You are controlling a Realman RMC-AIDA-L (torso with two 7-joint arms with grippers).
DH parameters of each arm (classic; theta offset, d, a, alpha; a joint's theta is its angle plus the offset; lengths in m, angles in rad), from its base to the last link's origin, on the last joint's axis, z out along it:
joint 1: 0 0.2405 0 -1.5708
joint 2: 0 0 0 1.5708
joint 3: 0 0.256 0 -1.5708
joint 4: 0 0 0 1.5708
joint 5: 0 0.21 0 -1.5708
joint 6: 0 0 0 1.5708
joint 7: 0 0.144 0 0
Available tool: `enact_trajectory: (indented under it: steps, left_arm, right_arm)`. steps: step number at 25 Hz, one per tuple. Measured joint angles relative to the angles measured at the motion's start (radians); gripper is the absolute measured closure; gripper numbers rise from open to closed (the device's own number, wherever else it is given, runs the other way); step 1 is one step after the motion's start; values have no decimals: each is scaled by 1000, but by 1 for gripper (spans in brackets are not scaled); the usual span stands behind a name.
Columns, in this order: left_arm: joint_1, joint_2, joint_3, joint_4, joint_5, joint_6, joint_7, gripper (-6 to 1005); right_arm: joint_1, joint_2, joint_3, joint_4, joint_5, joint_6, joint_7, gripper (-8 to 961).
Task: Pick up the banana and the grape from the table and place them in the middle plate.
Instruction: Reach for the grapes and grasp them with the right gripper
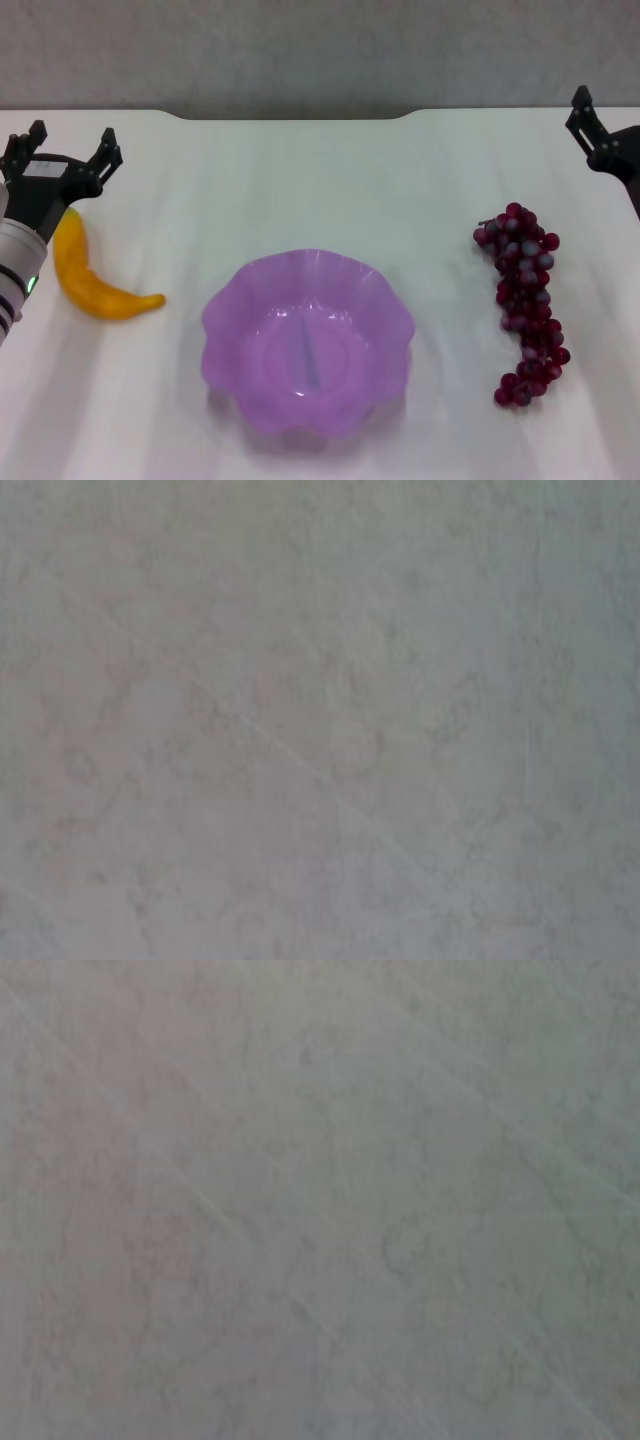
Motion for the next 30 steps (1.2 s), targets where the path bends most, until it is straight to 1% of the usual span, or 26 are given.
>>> enact_trajectory:
  steps: [20,27,30]
  left_arm:
    - [0,-5,-12,0,-4,-3,-32,108]
    - [-1,-4,-12,1,-4,-8,-33,108]
    - [-1,-2,-12,5,-4,-9,-36,108]
  right_arm:
    - [-2,1,14,9,2,1,1,61]
    - [11,-2,24,1,2,73,13,66]
    - [12,-2,29,2,2,79,35,69]
